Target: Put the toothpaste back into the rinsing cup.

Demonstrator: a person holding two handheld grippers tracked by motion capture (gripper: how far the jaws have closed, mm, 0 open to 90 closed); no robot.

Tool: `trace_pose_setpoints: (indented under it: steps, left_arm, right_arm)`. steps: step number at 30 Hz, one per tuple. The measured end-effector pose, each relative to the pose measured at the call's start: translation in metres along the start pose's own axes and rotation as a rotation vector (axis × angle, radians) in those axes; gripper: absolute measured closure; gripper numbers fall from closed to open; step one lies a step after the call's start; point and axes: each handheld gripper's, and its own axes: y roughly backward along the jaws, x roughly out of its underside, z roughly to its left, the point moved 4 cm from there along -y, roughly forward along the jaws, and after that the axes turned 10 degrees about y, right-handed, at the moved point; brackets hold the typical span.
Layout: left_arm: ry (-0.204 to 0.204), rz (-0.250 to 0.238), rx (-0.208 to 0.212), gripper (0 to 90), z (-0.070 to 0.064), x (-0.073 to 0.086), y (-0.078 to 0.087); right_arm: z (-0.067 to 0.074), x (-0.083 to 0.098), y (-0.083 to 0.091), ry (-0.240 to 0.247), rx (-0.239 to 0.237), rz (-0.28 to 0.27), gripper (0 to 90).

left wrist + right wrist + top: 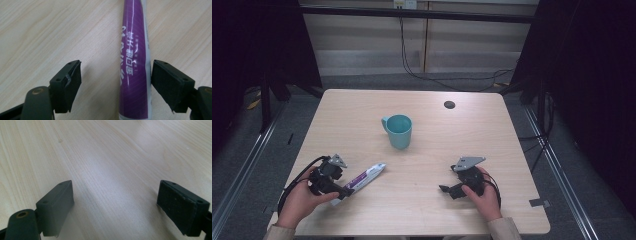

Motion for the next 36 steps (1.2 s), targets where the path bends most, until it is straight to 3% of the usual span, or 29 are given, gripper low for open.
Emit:
trace_pose_setpoints:
  steps: [8,10,19,24,25,36]
  left_arm:
    - [-0.029,0.043,0.002,27.7,-0.003,-0.012,0.000]
    - [-0.016,0.044,0.008,28.9,-0.004,-0.012,0.000]
    - [-0.035,0.084,0.015,35.2,-0.010,-0.023,-0.006]
    - [-0.044,0.097,0.020,41.7,-0.013,-0.028,-0.010]
    - [-0.047,0.108,0.037,43.0,-0.015,-0.030,-0.012]
    - [-0.086,0.163,0.019,55.6,-0.021,-0.037,-0.020]
  right_arm:
    - [0.000,0.000,0.000,0.000,0.000,0.000,13.0]
    - [0.000,0.000,0.000,0.000,0.000,0.000,13.0]
    - [0.000,0.000,0.000,0.000,0.000,0.000,13.0]
    - [0.000,0.000,0.000,0.000,0.000,0.000,13.0]
    - [0.000,0.000,0.000,0.000,0.000,0.000,13.0]
    - [0.000,0.000,0.000,0.000,-0.001,0.000,13.0]
